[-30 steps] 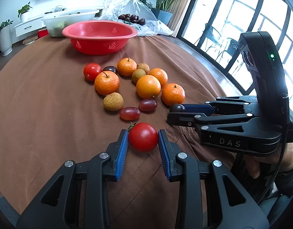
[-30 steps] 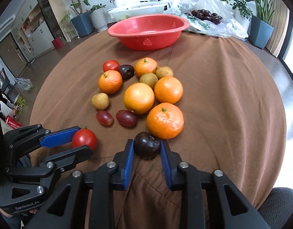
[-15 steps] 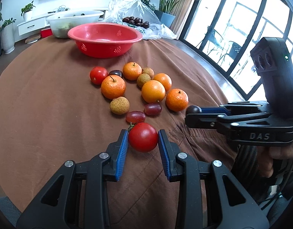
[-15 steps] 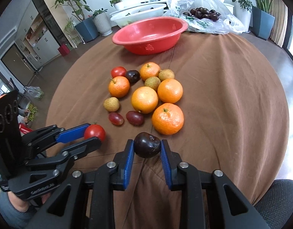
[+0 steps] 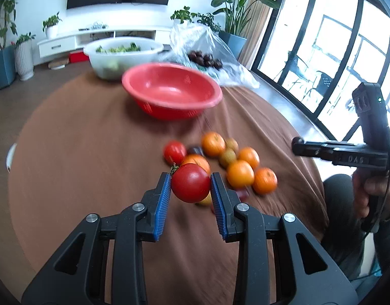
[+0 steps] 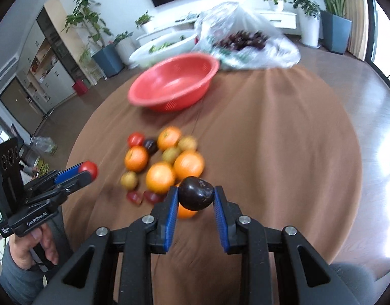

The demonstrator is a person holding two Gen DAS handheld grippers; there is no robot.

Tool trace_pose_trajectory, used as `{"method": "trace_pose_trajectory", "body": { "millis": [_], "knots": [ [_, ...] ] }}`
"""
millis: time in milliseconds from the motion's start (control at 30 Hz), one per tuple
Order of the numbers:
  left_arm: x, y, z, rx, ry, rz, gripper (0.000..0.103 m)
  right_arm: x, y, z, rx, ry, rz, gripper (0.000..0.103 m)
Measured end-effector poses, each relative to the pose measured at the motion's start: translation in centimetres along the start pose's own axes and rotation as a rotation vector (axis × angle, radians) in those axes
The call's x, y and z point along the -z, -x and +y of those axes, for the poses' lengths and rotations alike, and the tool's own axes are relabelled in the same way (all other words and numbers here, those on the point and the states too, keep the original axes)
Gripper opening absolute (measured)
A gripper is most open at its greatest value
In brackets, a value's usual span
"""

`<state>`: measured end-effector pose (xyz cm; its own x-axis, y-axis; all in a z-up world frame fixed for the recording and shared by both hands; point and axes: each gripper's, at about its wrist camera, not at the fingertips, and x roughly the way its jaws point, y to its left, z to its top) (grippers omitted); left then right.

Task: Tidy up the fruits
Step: 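Carry the tomato and plum over the red bowl and release both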

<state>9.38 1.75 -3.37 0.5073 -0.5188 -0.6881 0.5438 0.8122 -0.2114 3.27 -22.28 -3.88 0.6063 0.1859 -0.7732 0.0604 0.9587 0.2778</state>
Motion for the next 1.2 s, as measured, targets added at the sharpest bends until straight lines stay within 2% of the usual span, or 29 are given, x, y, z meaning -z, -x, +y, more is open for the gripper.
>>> {"method": "trace_pose_trajectory", "body": {
  "millis": [200, 300, 433, 533, 767, 967, 1200],
  "knots": [
    [-6.7, -1.1, 1.1, -0.056, -0.070, -0.043, 0.030, -6.3, 1.2, 0.4, 0.001, 0.062, -0.118, 0.030],
    [-10.1, -2.9, 1.7, -0.074, -0.096, -0.036, 0.030, -9.6, 0.8, 1.4, -0.020, 0.103, -0.156, 0.030],
    [-13.8, -6.3, 2.6, -0.093, -0.118, -0.002, 0.030, -12.9, -1.3, 3.2, -0.043, 0.168, -0.158, 0.030],
    [-15.7, -9.7, 3.0, -0.114, -0.143, 0.038, 0.030, -14.5, -4.3, 4.2, -0.052, 0.205, -0.122, 0.030],
    [-16.3, -15.1, 3.5, -0.124, -0.148, 0.096, 0.030, -16.2, -10.9, 3.4, -0.037, 0.197, 0.006, 0.030],
    [-15.7, -17.4, 3.7, -0.135, -0.156, 0.122, 0.030, -16.6, -14.1, 3.2, -0.011, 0.221, 0.066, 0.031],
    [-15.1, -18.0, 3.9, -0.137, -0.155, 0.131, 0.030, -16.7, -16.5, 3.3, 0.009, 0.226, 0.115, 0.031]
  ]
}}
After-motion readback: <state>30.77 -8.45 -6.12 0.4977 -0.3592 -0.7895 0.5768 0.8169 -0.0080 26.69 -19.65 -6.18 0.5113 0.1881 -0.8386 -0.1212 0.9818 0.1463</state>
